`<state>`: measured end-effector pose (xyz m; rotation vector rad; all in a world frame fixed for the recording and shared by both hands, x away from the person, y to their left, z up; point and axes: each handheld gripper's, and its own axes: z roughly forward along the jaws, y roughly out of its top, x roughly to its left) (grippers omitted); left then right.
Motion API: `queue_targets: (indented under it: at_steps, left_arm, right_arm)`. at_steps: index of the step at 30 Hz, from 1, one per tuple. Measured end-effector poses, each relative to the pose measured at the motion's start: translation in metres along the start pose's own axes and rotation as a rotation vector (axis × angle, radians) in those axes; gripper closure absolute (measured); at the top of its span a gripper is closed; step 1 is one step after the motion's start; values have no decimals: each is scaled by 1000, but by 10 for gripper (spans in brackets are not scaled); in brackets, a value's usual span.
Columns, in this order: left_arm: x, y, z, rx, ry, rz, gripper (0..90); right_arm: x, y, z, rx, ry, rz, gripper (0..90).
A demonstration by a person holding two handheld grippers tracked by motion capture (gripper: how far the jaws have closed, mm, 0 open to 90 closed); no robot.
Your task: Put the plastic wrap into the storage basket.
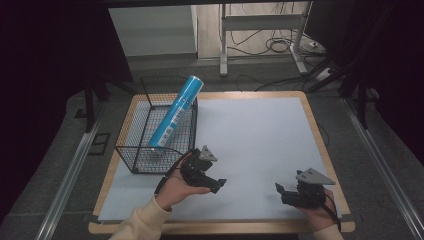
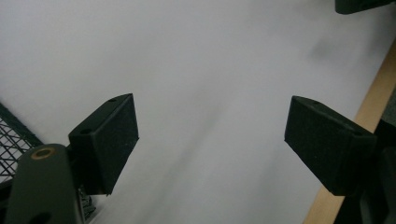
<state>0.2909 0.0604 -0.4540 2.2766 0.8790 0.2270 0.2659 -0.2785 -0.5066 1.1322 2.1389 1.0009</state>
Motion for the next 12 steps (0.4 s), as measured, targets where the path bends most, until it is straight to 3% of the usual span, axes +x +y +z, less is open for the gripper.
queue_targets:
  at_steps: [7,12]
  left_arm:
    - [-1,-2,2,4,-7,0,173]
    - [3,-7,0,-21,24,-30,180]
  right_arm:
    - [0,0,0,-4,-2,-1,133]
    - [2,1,0,-17,7,-15,133]
